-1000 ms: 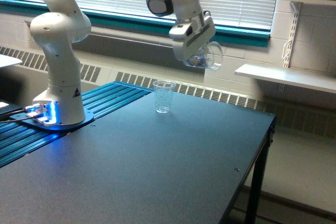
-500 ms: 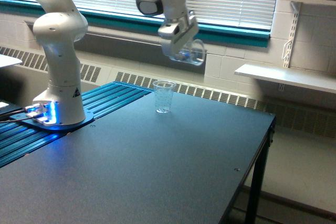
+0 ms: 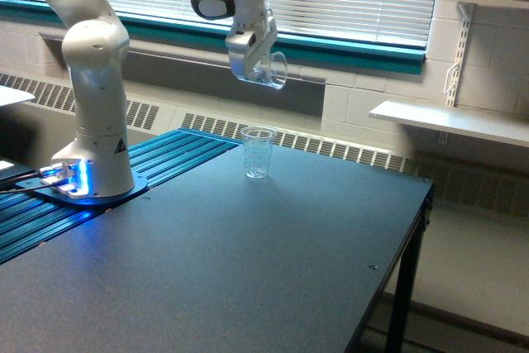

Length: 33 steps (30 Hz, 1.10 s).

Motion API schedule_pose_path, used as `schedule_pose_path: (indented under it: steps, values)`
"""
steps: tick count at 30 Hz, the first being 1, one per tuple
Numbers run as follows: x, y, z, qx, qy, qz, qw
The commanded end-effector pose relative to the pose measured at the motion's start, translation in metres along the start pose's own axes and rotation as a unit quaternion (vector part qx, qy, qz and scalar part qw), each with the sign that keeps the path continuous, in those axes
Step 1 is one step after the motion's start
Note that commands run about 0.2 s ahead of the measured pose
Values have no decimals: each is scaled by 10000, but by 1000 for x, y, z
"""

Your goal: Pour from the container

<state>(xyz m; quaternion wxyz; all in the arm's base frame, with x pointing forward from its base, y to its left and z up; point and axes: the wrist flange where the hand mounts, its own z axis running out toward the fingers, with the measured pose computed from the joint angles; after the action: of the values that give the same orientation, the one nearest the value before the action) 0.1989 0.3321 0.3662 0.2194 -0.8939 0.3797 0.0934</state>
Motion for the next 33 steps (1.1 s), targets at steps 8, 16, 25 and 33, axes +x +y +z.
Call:
schedule_pose_path:
  steps: [8, 16, 25, 33]
  values:
    - [18, 28, 0, -80, -79, 892, 9960]
    - [26, 58, 11, -302, -134, 1187, 9924]
    - [20, 81, 23, -566, -415, 1466, 9867]
    - [29, 79, 21, -548, -419, 1589, 9849]
